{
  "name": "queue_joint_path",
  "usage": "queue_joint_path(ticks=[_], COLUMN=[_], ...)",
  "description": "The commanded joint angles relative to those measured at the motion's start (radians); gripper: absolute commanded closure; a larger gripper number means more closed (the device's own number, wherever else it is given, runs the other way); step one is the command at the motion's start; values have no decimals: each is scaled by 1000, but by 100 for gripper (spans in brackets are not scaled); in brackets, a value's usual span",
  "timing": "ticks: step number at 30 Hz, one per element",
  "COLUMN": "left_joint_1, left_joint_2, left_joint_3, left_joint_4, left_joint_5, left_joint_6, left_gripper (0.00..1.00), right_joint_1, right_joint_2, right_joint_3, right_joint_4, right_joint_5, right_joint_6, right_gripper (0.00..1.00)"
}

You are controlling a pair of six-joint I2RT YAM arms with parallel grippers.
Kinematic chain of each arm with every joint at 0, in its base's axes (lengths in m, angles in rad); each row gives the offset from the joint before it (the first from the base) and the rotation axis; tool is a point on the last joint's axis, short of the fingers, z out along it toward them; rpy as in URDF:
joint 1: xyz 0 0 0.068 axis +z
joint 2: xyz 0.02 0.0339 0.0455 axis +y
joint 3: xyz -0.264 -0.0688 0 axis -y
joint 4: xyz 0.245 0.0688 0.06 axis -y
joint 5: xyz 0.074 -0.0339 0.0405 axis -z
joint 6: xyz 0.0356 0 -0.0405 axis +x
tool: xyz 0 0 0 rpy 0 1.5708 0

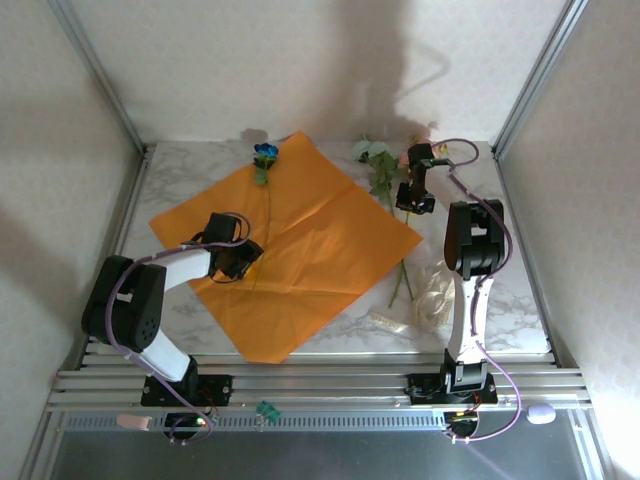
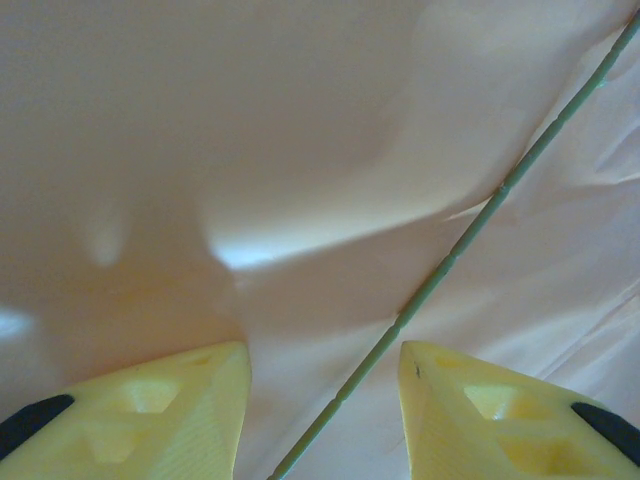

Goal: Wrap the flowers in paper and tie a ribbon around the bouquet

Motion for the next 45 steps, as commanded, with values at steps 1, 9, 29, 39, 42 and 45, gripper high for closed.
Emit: queue_joint_path(ticks=[1,9,29,39,42,45], left_joint_1=[-17,-36,-98,-101,-102,-105], left_joint_2=[47,57,34,-19,-31,-45], left_joint_3=[1,9,-45,-114,-124,-140], left_joint_4=[-55,-47,-31,-9,-12,-10], left_joint_5=[-2,-3,-21,-8,-8,-5], left_joint_6=[-16,-24,-30,-44,-45,-47], left_gripper=[58,58,59,59,59,59], right_joint_1=[-22,-62,334,437,445,449], right_joint_2=[-107,-263,-349,-20,61,124], right_joint_3=[-23,-25,-52,138,184,222], right_joint_4=[24,55,428,544,564,573], right_joint_5=[143,250,-371,-483,-500,-512], right_joint_6=[-20,-53,210,355,379,390], right_gripper=[100,100,100,100,100,100])
